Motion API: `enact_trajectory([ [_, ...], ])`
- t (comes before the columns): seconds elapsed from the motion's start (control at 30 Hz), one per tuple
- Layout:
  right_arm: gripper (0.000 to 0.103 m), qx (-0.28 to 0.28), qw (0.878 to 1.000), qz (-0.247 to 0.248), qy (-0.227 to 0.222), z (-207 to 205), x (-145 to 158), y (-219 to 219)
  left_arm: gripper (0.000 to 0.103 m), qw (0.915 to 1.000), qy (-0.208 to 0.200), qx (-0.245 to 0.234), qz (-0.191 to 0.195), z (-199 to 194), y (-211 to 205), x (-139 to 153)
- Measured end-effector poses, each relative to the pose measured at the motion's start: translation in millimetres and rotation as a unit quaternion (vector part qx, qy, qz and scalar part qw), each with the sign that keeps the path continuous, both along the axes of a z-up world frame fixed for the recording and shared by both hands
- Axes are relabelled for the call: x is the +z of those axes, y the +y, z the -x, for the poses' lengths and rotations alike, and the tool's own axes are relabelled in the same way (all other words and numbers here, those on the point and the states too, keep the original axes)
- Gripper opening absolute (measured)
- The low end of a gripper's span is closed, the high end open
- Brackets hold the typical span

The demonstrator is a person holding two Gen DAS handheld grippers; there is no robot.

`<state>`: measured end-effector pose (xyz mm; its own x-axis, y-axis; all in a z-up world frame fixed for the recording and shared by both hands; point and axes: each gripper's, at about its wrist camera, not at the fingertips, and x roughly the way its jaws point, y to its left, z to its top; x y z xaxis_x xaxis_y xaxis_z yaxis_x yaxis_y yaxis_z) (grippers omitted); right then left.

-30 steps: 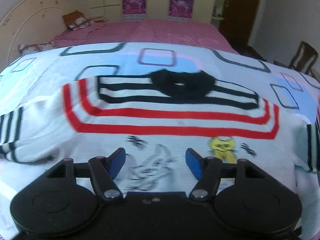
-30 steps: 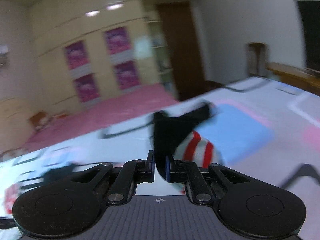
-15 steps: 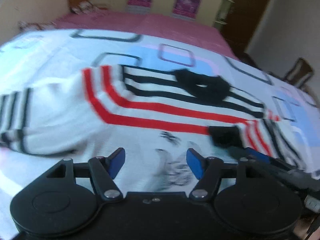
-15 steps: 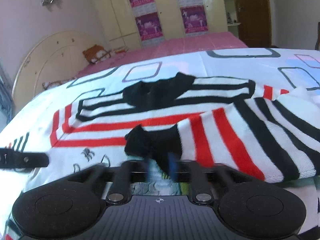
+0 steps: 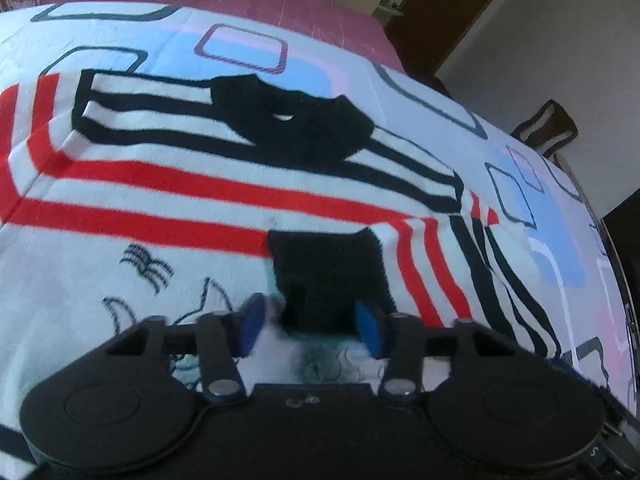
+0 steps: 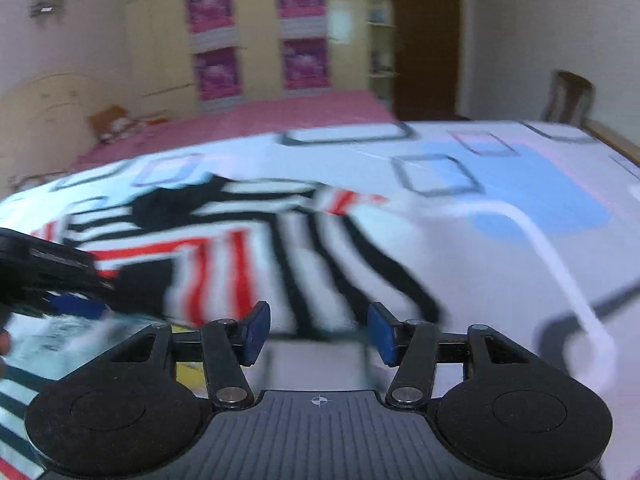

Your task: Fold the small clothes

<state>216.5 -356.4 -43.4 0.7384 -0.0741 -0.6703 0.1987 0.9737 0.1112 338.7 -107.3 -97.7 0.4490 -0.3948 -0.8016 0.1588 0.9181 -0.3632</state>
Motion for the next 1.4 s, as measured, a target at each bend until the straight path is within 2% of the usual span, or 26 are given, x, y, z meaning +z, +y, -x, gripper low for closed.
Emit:
enact_trajectory([
  [0.03, 0.054, -0.011, 1.0, 0.001, 0.005, 1.0, -4.5, -6.1, 0.023, 1.0, -0.001, -0.001, 0.0, -0.2, -1.0, 1.5],
  [0.07, 0.054, -0.019, 1.0, 0.0, 0.01, 1.0, -8.8, -10.7, 0.011, 1.0, -0.006, -0.005, -0.006, -0.8, -3.7, -0.9],
  [0.1, 0.054, -0.026, 1.0, -0.004, 0.014, 0.4, -12.2, -14.5, 0.007, 0.9999, -0.011, -0.011, 0.0, -0.9, -2.3, 1.3],
  [0.23, 0.054, -0.04, 0.999, -0.018, 0.024, -5.2, -20.4, -22.9, 0.006, 0.9991, -0.031, -0.022, 0.019, 0.0, 1.3, 18.2],
  [0.33, 0.054, -0.041, 0.999, -0.023, 0.025, -12.1, -24.0, -22.8, 0.006, 0.9962, -0.063, -0.018, 0.058, -1.5, 13.0, 50.9],
  [0.47, 0.053, -0.035, 0.999, -0.031, 0.019, -21.9, -23.8, -19.9, 0.006, 0.9918, -0.108, -0.003, 0.07, -5.8, 35.8, 87.6],
  [0.5, 0.05, -0.032, 0.999, -0.03, 0.015, -24.4, -22.3, -17.5, 0.006, 0.9909, -0.117, 0.003, 0.066, -7.4, 41.6, 93.2],
  [0.53, 0.04, -0.027, 0.999, -0.026, 0.012, -27.1, -20.4, -14.6, 0.006, 0.9902, -0.127, 0.012, 0.057, -7.8, 52.2, 97.5],
  [0.63, 0.016, -0.014, 1.0, -0.01, 0.014, -36.3, -19.9, -8.4, 0.006, 0.9911, -0.126, 0.036, 0.026, -8.7, 74.6, 90.3],
  [0.77, 0.016, -0.006, 1.0, 0.003, 0.026, -39.5, -26.5, -7.9, 0.006, 0.9932, -0.09, 0.074, -0.007, -6.9, 99.2, 56.1],
  [0.9, 0.016, -0.017, 0.999, -0.027, 0.033, -35.7, -29.8, -15.1, 0.005, 0.9943, -0.056, 0.083, -0.036, -0.3, 101.4, 18.8],
  [0.97, 0.016, -0.013, 0.999, -0.028, 0.037, -36.1, -29.0, -10.9, 0.006, 0.9937, -0.06, 0.076, -0.055, 2.8, 96.6, 9.6],
  [1.1, 0.014, -0.018, 0.999, -0.009, 0.037, -31.8, -30.9, -14.4, 0.006, 0.9929, -0.064, 0.076, -0.065, 1.9, 92.5, 8.1],
  [1.17, 0.015, -0.028, 0.998, -0.034, 0.038, -26.4, -33.9, -24.8, 0.006, 0.9927, -0.064, 0.073, -0.073, 2.5, 91.7, 7.7],
  [1.23, 0.015, -0.014, 0.999, -0.022, 0.045, -24.0, -28.8, -19.6, 0.011, 0.991, -0.069, 0.066, -0.094, 4.5, 88.8, 11.3],
  [1.27, 0.015, -0.006, 0.999, -0.017, 0.047, -21.9, -26.2, -18.2, 0.018, 0.9895, -0.074, 0.068, -0.103, 7.0, 88.4, 15.0],
  [1.4, 0.016, -0.011, 0.999, -0.042, 0.026, -6.6, -7.8, -29.2, 0.031, 0.9856, -0.104, 0.087, -0.101, 18.0, 96.8, 35.5],
])
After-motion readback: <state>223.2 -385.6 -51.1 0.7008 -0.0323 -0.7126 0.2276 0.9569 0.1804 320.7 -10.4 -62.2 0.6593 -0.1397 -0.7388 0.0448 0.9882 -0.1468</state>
